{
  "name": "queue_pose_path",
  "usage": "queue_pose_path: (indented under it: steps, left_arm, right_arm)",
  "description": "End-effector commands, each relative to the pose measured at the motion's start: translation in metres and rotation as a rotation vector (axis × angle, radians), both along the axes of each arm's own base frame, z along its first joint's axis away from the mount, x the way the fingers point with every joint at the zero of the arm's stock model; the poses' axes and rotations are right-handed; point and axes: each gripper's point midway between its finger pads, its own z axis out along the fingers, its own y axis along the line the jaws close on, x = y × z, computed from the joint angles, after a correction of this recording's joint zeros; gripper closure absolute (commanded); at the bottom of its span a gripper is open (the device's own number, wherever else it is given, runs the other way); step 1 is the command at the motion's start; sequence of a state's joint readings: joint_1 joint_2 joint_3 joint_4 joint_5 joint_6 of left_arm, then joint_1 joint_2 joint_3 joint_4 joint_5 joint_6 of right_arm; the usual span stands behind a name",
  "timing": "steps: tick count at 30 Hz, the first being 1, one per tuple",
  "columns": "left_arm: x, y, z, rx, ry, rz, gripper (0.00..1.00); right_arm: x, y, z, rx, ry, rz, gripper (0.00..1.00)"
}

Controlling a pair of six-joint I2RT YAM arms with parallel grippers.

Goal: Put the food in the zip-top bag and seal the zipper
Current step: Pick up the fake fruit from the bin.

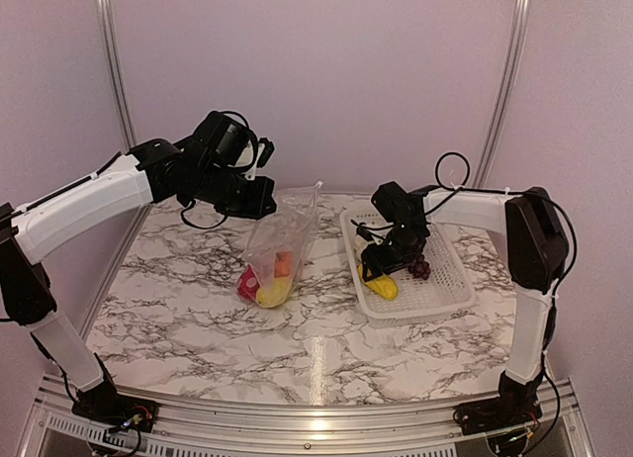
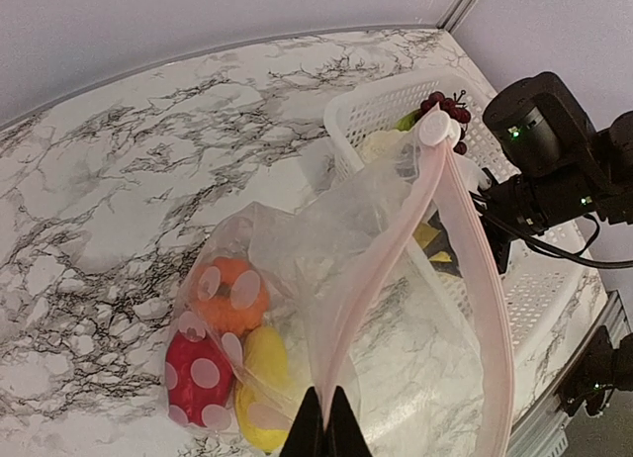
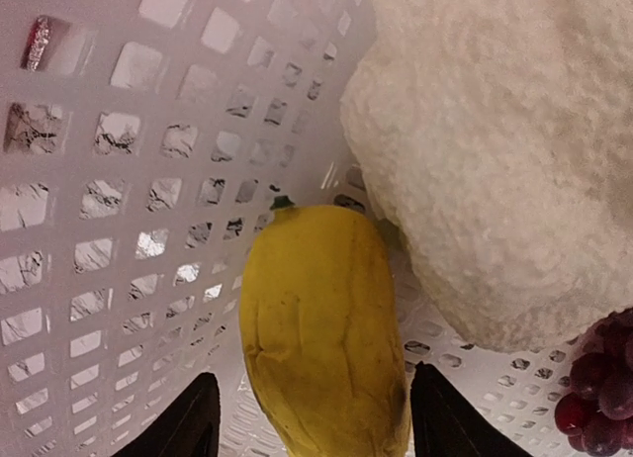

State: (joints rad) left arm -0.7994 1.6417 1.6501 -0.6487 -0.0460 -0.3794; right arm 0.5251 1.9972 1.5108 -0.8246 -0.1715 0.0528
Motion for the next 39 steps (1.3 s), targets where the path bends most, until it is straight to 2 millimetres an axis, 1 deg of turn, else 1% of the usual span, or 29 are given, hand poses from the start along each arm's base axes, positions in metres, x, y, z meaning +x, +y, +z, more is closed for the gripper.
queue_pose_path:
  steps: [1, 3, 4, 6, 12, 14, 17, 23, 25, 28, 30, 32, 35, 37, 39]
  left_arm:
    - [0.000, 0.002, 0.000, 0.023, 0.000, -0.005, 1.00]
    - [0.000, 0.001, 0.000, 0.022, 0.002, -0.006, 1.00]
    - [0.000, 0.001, 0.000, 0.021, 0.003, -0.006, 1.00]
    - [0.000, 0.000, -0.001, 0.021, 0.006, -0.005, 1.00]
    - [0.001, -0.001, -0.001, 0.016, 0.010, -0.005, 1.00]
    - [0.001, -0.002, -0.001, 0.014, 0.012, -0.006, 1.00]
    - [0.001, -0.002, -0.001, 0.014, 0.014, -0.007, 1.00]
    - [0.001, -0.002, -0.003, 0.013, 0.018, -0.005, 1.00]
    - [0.001, -0.002, -0.003, 0.013, 0.018, -0.005, 1.00]
    - [0.001, -0.003, -0.004, 0.016, 0.018, -0.007, 1.00]
    - [0.002, -0.003, -0.004, 0.018, 0.015, -0.009, 1.00]
    - [0.002, -0.003, -0.004, 0.021, 0.013, -0.012, 1.00]
    - [0.003, -0.005, -0.005, 0.019, 0.012, -0.014, 1.00]
    - [0.005, -0.007, -0.005, 0.017, 0.015, -0.015, 1.00]
    - [0.006, -0.009, -0.005, 0.014, 0.014, -0.016, 1.00]
  right_arm:
    - [0.000, -0.007, -0.006, -0.024, 0.016, -0.024, 0.37]
    - [-0.001, -0.008, -0.007, -0.026, 0.020, -0.028, 0.41]
    - [-0.001, -0.008, -0.007, -0.026, 0.020, -0.028, 0.44]
    - [-0.003, -0.009, -0.007, -0.027, 0.021, -0.029, 0.47]
    - [-0.010, -0.015, -0.018, -0.049, 0.040, -0.037, 0.45]
    - [-0.010, -0.016, -0.018, -0.049, 0.037, -0.043, 0.46]
    - [-0.008, -0.016, -0.009, -0.039, 0.013, -0.057, 0.51]
    - [0.001, -0.020, 0.027, -0.027, -0.072, -0.091, 0.56]
    - [0.004, -0.021, 0.041, -0.023, -0.100, -0.099, 0.59]
    - [0.008, -0.019, 0.070, 0.008, -0.153, -0.109, 0.63]
    - [0.014, -0.012, 0.099, 0.064, -0.208, -0.103, 0.65]
    - [0.022, -0.011, 0.130, 0.099, -0.280, -0.122, 0.67]
    - [0.034, -0.009, 0.184, 0.168, -0.410, -0.157, 0.68]
    - [0.038, -0.003, 0.219, 0.249, -0.488, -0.164, 0.69]
    - [0.038, 0.005, 0.252, 0.348, -0.549, -0.158, 0.70]
